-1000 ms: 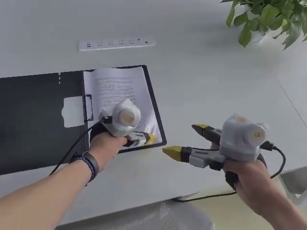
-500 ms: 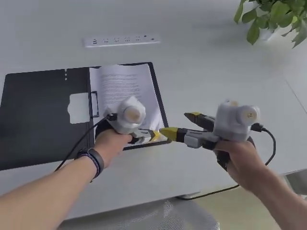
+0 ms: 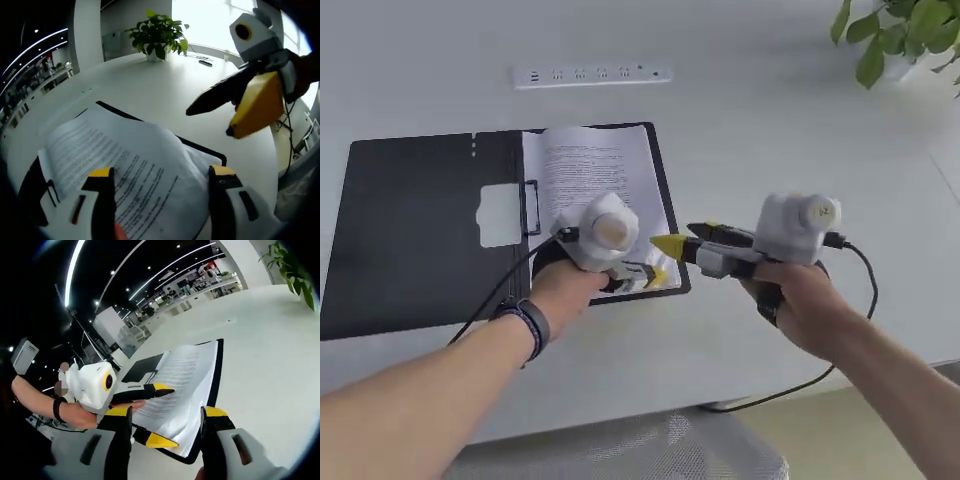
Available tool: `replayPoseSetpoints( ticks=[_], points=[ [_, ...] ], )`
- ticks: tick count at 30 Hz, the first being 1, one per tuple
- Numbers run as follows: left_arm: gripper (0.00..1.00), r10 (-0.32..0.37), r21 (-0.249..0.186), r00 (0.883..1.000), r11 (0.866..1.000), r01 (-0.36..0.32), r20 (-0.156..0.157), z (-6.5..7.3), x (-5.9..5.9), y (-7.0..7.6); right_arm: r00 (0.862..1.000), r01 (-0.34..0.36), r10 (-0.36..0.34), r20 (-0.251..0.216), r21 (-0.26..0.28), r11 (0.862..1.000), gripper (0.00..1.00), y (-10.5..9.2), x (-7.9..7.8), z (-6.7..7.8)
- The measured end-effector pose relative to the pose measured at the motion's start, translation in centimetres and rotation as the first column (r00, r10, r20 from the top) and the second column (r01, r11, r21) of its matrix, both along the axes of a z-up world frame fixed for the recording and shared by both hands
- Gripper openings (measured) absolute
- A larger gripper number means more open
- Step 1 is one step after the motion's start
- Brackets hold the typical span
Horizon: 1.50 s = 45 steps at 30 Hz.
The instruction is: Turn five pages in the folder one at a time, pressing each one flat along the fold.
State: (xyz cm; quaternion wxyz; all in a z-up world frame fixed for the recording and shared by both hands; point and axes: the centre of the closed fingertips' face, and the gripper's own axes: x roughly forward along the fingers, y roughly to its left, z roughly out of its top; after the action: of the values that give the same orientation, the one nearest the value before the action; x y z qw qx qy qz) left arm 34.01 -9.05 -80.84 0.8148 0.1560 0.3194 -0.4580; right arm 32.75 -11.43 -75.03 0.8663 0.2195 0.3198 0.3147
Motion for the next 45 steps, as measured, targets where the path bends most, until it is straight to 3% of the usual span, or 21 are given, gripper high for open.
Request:
replayPoseSetpoints(
  ticks=[5, 19, 29, 37, 45],
  points=[
    [0.77, -0.001, 0.0, 1.0, 1.0, 0.001, -0.001, 0.0, 0.0, 0.0, 0.999, 0.003, -0.003, -0.033, 0.016, 1.0, 0.5, 0.3, 0.6, -1.4],
    [0.78, 0.0, 0.0, 1.0, 1.0, 0.0, -0.004, 0.0, -0.1, 0.0, 0.998, 0.02, -0.013, -0.069, 0.089, 0.996, 0.38, 0.9, 1.4, -2.2],
    [0.79, -0.002, -0.008, 1.0, 1.0, 0.002, -0.015, 0.1, -0.3, -0.1, 0.993, 0.018, -0.002, -0.117, 0.134, 0.991, 0.21, 1.4, 1.3, -2.9],
    [0.82, -0.009, -0.02, 1.0, 1.0, 0.009, -0.028, 0.3, -0.6, -0.3, 0.992, 0.035, -0.017, -0.122, 0.154, 0.987, 0.04, 1.1, 1.0, -2.7],
    [0.84, -0.023, -0.048, 0.999, 0.999, 0.021, -0.036, 1.1, -1.3, -0.9, 0.989, 0.062, -0.04, -0.143, 0.159, 0.985, 0.0, 0.9, 1.0, -2.6]
  ],
)
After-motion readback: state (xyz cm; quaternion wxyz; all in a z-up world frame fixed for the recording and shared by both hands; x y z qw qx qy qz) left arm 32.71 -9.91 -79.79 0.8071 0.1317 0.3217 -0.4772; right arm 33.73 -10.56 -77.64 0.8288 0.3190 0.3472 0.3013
